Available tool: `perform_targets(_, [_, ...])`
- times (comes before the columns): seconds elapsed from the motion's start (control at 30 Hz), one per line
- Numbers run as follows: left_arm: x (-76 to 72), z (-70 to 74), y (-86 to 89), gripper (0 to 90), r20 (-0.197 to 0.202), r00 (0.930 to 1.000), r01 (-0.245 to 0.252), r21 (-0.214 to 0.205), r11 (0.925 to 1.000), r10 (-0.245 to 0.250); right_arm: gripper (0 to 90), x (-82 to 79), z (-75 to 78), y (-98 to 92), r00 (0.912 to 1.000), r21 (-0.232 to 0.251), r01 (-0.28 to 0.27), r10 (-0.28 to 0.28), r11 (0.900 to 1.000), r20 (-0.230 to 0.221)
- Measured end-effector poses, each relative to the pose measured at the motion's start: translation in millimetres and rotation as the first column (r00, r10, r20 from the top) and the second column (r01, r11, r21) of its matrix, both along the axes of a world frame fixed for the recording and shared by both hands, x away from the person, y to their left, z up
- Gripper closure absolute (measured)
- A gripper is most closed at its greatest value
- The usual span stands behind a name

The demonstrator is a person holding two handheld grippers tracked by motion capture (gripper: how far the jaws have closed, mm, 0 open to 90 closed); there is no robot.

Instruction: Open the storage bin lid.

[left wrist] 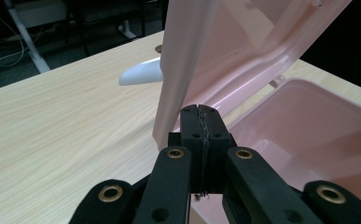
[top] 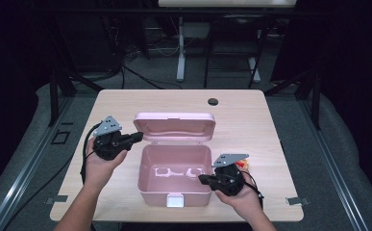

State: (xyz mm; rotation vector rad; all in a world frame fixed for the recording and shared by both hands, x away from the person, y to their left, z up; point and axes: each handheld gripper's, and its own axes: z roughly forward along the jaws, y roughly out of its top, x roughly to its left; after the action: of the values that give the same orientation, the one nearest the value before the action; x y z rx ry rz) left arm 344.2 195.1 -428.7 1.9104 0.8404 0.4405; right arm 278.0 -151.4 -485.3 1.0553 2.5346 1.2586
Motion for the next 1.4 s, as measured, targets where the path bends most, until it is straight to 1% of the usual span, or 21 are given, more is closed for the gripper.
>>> perform_targets(0.07, [2.3, -2.4, 0.1, 90.0, -0.009, 1.0000, -0.004, 0.011, 0.9999, 0.004, 90.0, 0.2, 0.0, 0.0, 1.0000, 0.001, 0.001, -0.001, 1.0000, -0.001])
perform_targets(0.13, [3.6, -4.4, -0.5, 90.0, -0.009, 0.9999, -0.009, 0.020, 0.9998, 0.009, 90.0, 0.3, 0.0, -0.1, 1.0000, 0.003, 0.000, 0.000, 1.0000, -0.002])
perform_targets(0.43, [12.1, -14.0, -3.0, 90.0, -0.026, 0.9995, -0.019, 0.032, 0.9993, 0.020, 90.0, -0.7, -0.7, -1.0, 1.0000, 0.008, 0.007, -0.007, 0.9999, 0.001])
perform_targets(0.6, [16.1, -18.7, -1.5, 90.0, -0.036, 0.9989, -0.030, 0.029, 0.9991, 0.031, 90.0, -0.6, -0.7, -0.5, 1.0000, 0.008, 0.009, -0.009, 0.9999, 0.001])
perform_targets(0.67, [17.3, -19.5, 0.9, 90.0, -0.038, 0.9983, -0.043, 0.015, 0.9990, 0.043, 90.0, -0.4, -0.7, -0.7, 1.0000, 0.010, 0.008, -0.008, 0.9999, -0.001])
perform_targets(0.73, [18.7, -21.1, 2.0, 90.0, -0.054, 0.9976, -0.044, 0.007, 0.9990, 0.044, 90.0, 0.0, -0.7, -0.8, 1.0000, 0.011, 0.006, -0.006, 0.9999, -0.001])
perform_targets(0.77, [19.3, -22.3, 1.4, 90.0, -0.063, 0.9973, -0.038, 0.005, 0.9993, 0.038, 90.0, -0.1, -0.7, -0.9, 1.0000, 0.012, 0.006, -0.006, 0.9999, -0.002])
perform_targets(0.8, [19.9, -22.9, 0.6, 90.0, -0.068, 0.9972, -0.029, 0.018, 0.9994, 0.030, 90.0, 0.0, -0.8, -1.1, 1.0000, 0.012, 0.006, -0.006, 0.9999, -0.003])
perform_targets(0.9, [21.0, -26.4, -3.3, 90.0, -0.079, 0.9966, -0.022, 0.033, 0.9992, 0.025, 90.0, 0.0, -1.0, -1.4, 1.0000, 0.014, 0.004, -0.004, 0.9999, -0.003])
perform_targets(0.97, [22.3, -30.3, -4.1, 89.9, -0.091, 0.9954, -0.027, 0.040, 0.9989, 0.030, 90.0, 0.0, -1.0, -1.5, 1.0000, 0.014, 0.002, -0.002, 0.9999, -0.002])
perform_targets(1.0, [22.9, -33.0, -4.1, 89.7, -0.095, 0.9949, -0.030, 0.036, 0.9989, 0.033, 90.0, 0.1, -1.0, -1.5, 1.0000, 0.015, 0.002, -0.002, 0.9999, -0.003])
perform_targets(1.03, [23.2, -34.6, -3.3, 88.2, -0.107, 0.9939, -0.022, 0.037, 0.9991, 0.026, 90.0, 0.1, -0.9, -1.6, 1.0000, 0.015, 0.001, -0.001, 0.9999, -0.004])
perform_targets(1.1, [22.7, -38.0, -3.2, 82.4, -0.128, 0.9917, -0.008, 0.028, 0.9996, 0.012, 90.0, 0.3, -0.9, -1.7, 1.0000, 0.017, 0.001, -0.001, 0.9999, -0.007])
perform_targets(1.13, [22.1, -38.9, -3.5, 81.9, -0.138, 0.9903, -0.002, 0.034, 0.9994, 0.007, 90.0, 0.6, -1.0, -1.9, 1.0000, 0.018, -0.001, 0.001, 0.9998, -0.006])
perform_targets(1.17, [21.8, -40.4, -4.5, 81.1, -0.136, 0.9907, 0.000, 0.038, 0.9993, 0.005, 90.0, 0.6, -1.0, -2.0, 1.0000, 0.019, -0.002, 0.002, 0.9998, -0.007])
perform_targets(1.2, [21.7, -41.7, -5.3, 80.1, -0.143, 0.9897, 0.005, 0.043, 0.9991, 0.001, 90.0, 0.7, -1.1, -2.1, 1.0000, 0.019, -0.003, 0.003, 0.9998, -0.007])
perform_targets(1.27, [22.3, -45.9, -7.9, 80.8, -0.155, 0.9879, 0.005, 0.060, 0.9982, 0.004, 90.0, 0.7, -1.2, -2.3, 1.0000, 0.021, -0.004, 0.004, 0.9998, -0.008])
perform_targets(1.3, [22.9, -48.4, -8.6, 81.7, -0.164, 0.9865, 0.014, 0.069, 0.9976, -0.002, 90.0, 0.4, -1.2, -2.2, 1.0000, 0.021, -0.002, 0.002, 0.9998, -0.009])
perform_targets(1.33, [22.9, -51.0, -9.8, 83.1, -0.168, 0.9857, 0.016, 0.059, 0.9981, -0.006, 90.0, 0.4, -1.2, -2.1, 1.0000, 0.019, -0.002, 0.002, 0.9998, -0.007])
perform_targets(1.37, [22.6, -51.8, -10.1, 83.1, -0.156, 0.9877, 0.011, 0.059, 0.9982, -0.002, 90.0, 0.3, -1.2, -2.2, 1.0000, 0.018, -0.002, 0.002, 0.9998, -0.007])
perform_targets(1.4, [22.2, -51.3, -10.2, 83.3, -0.159, 0.9873, 0.014, 0.061, 0.9980, -0.004, 90.0, 0.4, -1.1, -2.5, 1.0000, 0.016, 0.000, 0.000, 0.9999, -0.005])
